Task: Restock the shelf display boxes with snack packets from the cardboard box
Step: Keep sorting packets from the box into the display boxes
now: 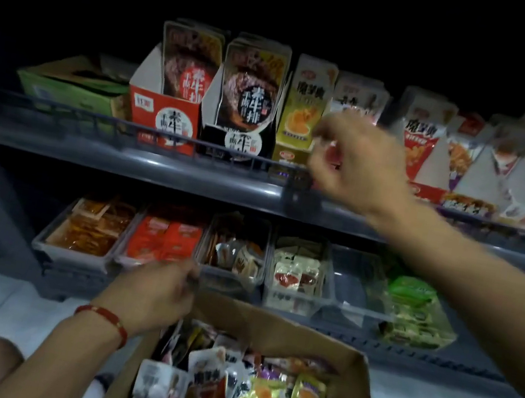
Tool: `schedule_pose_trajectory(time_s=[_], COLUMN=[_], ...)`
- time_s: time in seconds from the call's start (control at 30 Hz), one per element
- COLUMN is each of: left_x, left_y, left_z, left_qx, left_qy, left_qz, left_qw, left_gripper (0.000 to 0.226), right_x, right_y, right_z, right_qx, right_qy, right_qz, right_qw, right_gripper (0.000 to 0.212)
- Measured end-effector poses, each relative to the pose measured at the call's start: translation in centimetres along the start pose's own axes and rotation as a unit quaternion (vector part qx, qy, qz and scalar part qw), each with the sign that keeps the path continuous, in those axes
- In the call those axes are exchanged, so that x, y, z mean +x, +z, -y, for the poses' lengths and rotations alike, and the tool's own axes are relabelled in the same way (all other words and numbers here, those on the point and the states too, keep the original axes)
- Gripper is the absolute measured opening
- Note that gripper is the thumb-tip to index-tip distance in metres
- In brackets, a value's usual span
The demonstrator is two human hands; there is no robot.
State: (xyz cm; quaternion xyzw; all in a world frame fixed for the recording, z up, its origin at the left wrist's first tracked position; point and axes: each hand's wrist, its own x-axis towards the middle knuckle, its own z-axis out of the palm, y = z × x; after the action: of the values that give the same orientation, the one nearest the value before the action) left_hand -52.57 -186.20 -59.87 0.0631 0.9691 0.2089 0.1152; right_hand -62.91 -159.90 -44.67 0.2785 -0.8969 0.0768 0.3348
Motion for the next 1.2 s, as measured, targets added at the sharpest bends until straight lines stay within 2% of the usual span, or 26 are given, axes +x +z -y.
schedule_pose_trajectory(time_s=[0.07,0.13,0.23,0.33,0.4,0.5,0.6,0.73,0.77,0.9,0.97,1.03,1.13,1.2], left_x=[-0.3,-0.8,-1.0,-1.4,-1.8,-2.3,-2.5,-2.7,-2.8,-2.9,-2.8,-2.7,-2.4,-2.3], left_y=[1.7,2.5,3.3,3.9,4.1,4.2,4.3,4.7,4.8,5.1,5.4,6.0,7.1,7.5], left_z=[1.3,1.5,1.0,1.0,1.3,1.4,1.5,1.6,1.7,1.3,0.5,-0.7,-2.4,-3.1], left_qx=[0.067,0.078,0.081,0.059,0.05,0.047,0.051,0.044,0.042,-0.01,-0.066,-0.18,-0.391,-0.465], left_qy=[0.024,0.028,0.031,0.016,0.006,-0.004,-0.006,-0.01,-0.01,0.005,0.011,-0.014,-0.055,-0.056], left_qz=[0.125,0.206,0.209,0.201,0.207,0.223,0.224,0.201,0.184,0.059,0.031,0.068,0.175,0.179], left_qw=[0.99,0.975,0.974,0.978,0.977,0.974,0.973,0.978,0.982,0.998,0.997,0.981,0.902,0.865], left_gripper=[0.039,0.051,0.048,0.052,0.053,0.052,0.05,0.048,0.046,0.038,0.04,0.051,0.078,0.077], right_x=[-4.6,-9.2,-15.9,-21.1,-23.5,-25.8,-26.9,-26.6,-25.8,-21.8,-20.5,-19.6,-18.9,-19.1], right_y=[1.3,3.8,9.3,14.6,17.4,19.8,21.2,20.4,19.4,14.7,12.2,9.8,7.5,6.8], right_z=[3.4,6.2,8.9,10.5,11.0,12.1,12.8,12.6,12.2,9.4,7.9,6.8,5.5,4.6], right_qx=[0.064,0.099,0.118,0.111,0.15,0.262,0.291,0.308,0.312,0.333,0.409,0.489,0.569,0.606], right_qy=[0.016,0.045,0.052,0.089,0.148,0.26,0.317,0.3,0.28,0.255,0.3,0.336,0.361,0.373], right_qz=[0.127,0.293,0.508,0.59,0.588,0.561,0.517,0.528,0.539,0.518,0.492,0.449,0.395,0.385], right_qw=[0.99,0.95,0.852,0.795,0.781,0.741,0.74,0.733,0.73,0.745,0.708,0.668,0.625,0.588], right_gripper=[0.028,0.04,0.038,0.05,0.058,0.061,0.057,0.006,0.003,0.02,0.017,0.017,0.022,0.027])
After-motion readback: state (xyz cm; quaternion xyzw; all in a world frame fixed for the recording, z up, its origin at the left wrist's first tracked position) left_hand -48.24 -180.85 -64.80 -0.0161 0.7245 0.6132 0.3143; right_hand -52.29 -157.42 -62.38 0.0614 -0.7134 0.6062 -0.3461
